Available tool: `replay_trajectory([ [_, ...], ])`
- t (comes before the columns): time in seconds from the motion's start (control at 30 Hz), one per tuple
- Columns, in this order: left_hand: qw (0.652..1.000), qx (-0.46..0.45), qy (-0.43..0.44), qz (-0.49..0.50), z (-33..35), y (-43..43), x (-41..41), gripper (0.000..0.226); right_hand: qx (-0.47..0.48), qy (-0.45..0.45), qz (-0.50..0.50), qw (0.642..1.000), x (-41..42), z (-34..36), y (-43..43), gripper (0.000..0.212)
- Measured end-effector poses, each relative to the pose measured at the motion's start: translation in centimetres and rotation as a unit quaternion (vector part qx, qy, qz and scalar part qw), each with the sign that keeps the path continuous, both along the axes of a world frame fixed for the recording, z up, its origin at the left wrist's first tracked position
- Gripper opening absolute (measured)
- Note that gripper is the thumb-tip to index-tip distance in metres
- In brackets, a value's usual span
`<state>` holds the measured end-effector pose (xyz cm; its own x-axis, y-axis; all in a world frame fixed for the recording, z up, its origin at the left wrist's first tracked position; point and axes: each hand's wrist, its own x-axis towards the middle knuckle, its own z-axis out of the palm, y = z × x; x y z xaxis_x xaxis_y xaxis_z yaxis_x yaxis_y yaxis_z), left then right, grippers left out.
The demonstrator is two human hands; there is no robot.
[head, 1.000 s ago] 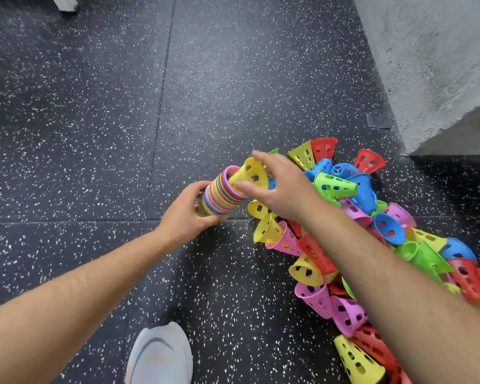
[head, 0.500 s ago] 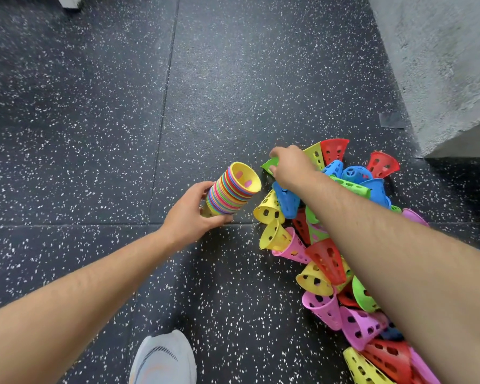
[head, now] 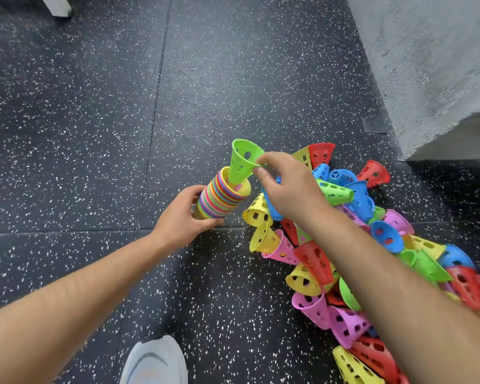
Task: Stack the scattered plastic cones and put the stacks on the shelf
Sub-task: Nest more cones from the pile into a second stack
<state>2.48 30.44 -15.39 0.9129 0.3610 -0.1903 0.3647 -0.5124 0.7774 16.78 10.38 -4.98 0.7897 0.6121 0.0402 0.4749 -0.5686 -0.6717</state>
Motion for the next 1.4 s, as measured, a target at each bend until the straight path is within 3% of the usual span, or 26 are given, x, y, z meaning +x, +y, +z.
replay_trajectory([
  [0.13,1.000,-0.005,-0.019,0.004,0.5,-0.4,1.1,0.071,-0.069,0.018,0.058,0.996,-0.3,-0.2,-1.2,0.031],
  [0.23,1.000,-0.006,-0.023,-0.001,1.1,-0.7,2.8,0.071,-0.064,0.012,-0.005,0.998,2.2,-0.1,-1.8,0.041],
  [0.3,1.000,-0.003,-0.022,-0.015,1.4,-0.9,4.0,0.070,-0.117,-0.027,-0.064,0.991,5.7,-0.5,-2.0,0.040],
  [0.47,0.999,-0.008,-0.013,-0.036,1.5,-1.2,6.1,0.070,-0.381,-0.016,-0.071,0.922,12.7,-2.4,-1.7,0.047],
  [0.63,0.999,-0.006,-0.007,-0.037,1.2,-0.8,7.1,0.070,-0.469,0.029,-0.005,0.883,14.6,-4.1,-1.2,0.050],
  [0.97,0.999,0.001,-0.005,-0.032,1.3,-0.7,6.2,0.071,-0.407,-0.006,-0.035,0.913,15.0,-2.8,-2.9,0.027],
  [1.1,1.000,-0.004,-0.021,-0.019,1.9,-1.1,5.2,0.068,-0.300,-0.056,-0.063,0.950,14.0,-0.3,-3.8,0.020],
  [1.23,1.000,0.000,-0.022,-0.005,3.2,-1.4,3.8,0.068,-0.134,-0.075,-0.064,0.986,10.1,3.1,-3.7,0.022],
  [1.4,0.999,0.010,-0.035,0.004,5.2,-2.1,0.9,0.064,-0.013,-0.093,-0.007,0.996,2.0,5.9,-4.1,0.014],
])
